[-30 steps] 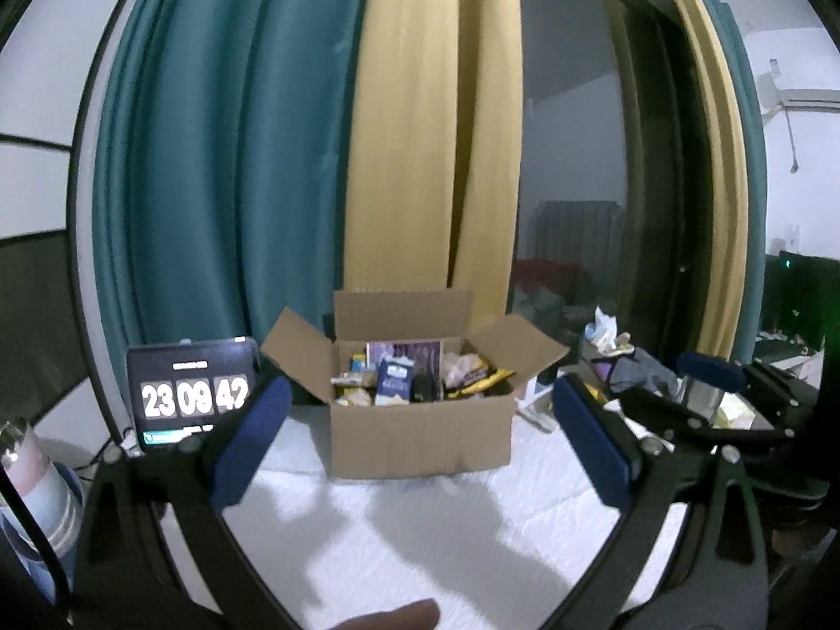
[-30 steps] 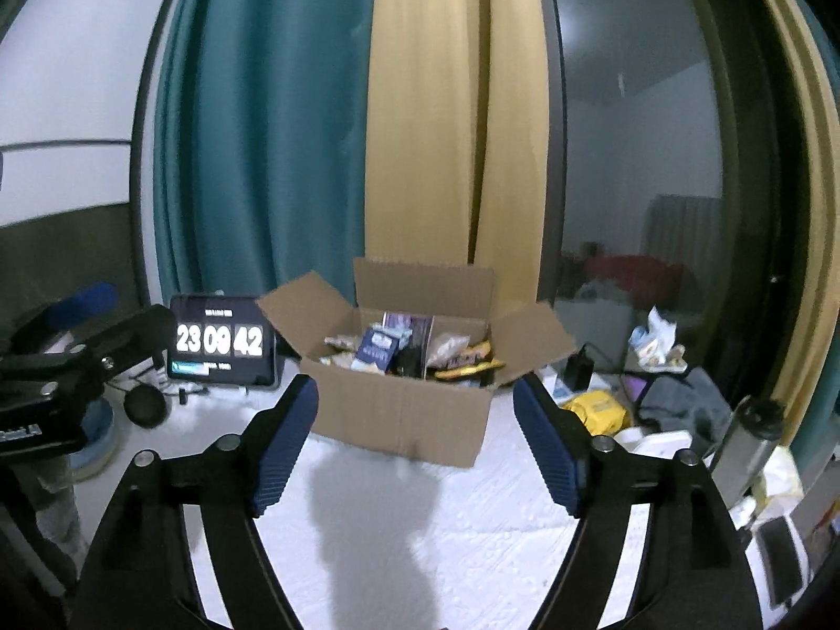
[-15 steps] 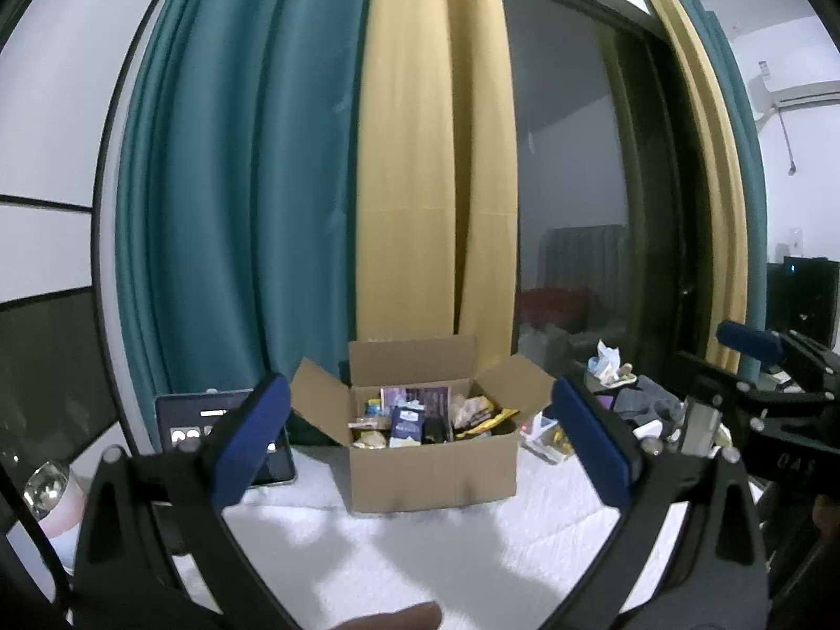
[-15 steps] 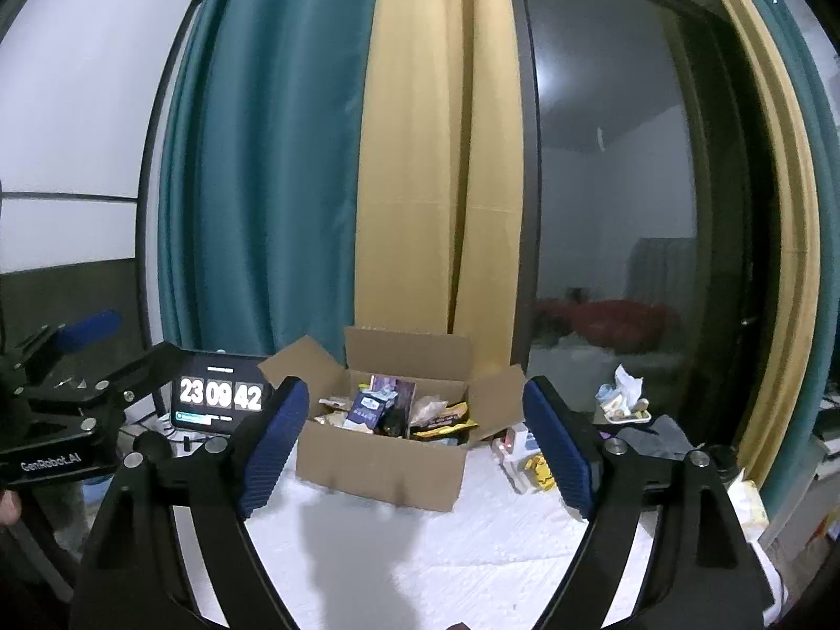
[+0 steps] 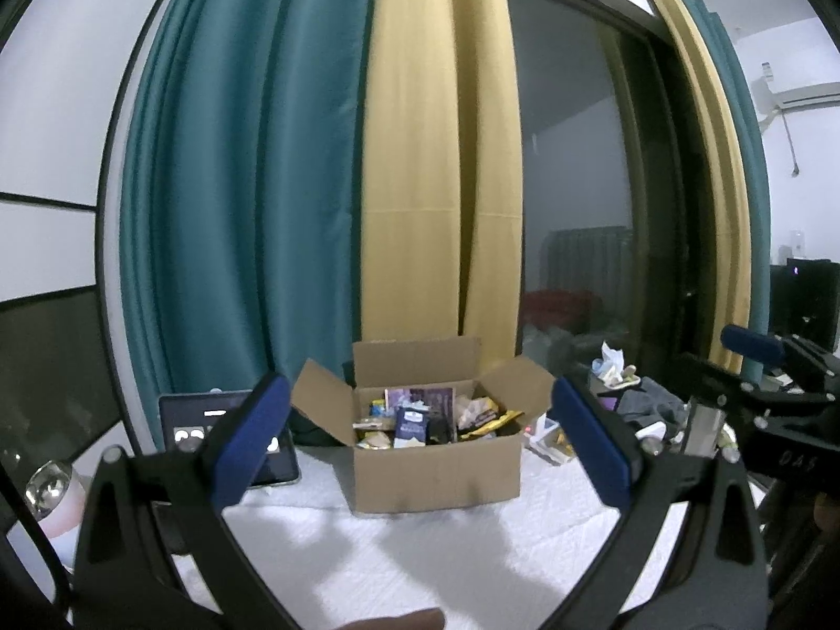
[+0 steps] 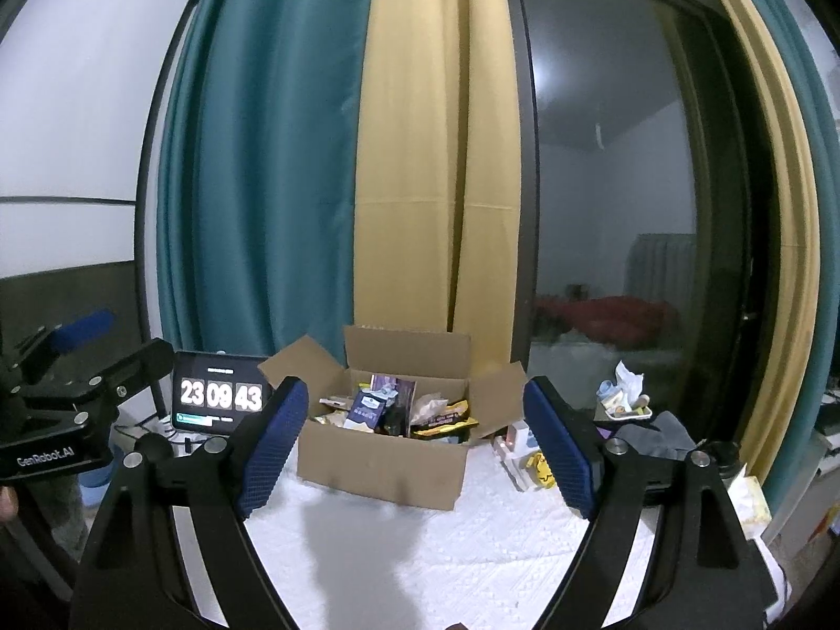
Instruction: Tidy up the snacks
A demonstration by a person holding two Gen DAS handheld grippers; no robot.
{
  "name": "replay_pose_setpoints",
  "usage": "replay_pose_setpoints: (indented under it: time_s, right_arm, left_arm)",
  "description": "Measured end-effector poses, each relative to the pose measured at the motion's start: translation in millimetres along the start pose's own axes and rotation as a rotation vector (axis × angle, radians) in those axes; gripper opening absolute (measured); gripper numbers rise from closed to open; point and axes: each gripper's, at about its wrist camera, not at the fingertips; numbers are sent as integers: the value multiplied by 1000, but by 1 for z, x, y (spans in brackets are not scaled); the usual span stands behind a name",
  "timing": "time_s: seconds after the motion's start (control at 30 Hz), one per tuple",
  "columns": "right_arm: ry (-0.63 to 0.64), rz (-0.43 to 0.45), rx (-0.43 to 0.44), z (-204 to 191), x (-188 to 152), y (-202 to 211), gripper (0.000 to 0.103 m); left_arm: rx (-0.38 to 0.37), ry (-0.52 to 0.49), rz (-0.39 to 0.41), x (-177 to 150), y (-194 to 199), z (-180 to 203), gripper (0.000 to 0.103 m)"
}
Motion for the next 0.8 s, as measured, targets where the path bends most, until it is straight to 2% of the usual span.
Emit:
replay_pose_setpoints:
  time_s: [0.8]
  right_arm:
    - [-7,-13,-8,-4,-2,-7,87]
  left_arm:
    - [1,7,-8,-4,-3,2,101]
Point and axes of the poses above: each gripper's, at about its wrist camera, not at the fingertips, and y roughly against the way its jaws point, z to its right, x to its top, and after that the axes turned 12 degrees about -z, right-handed
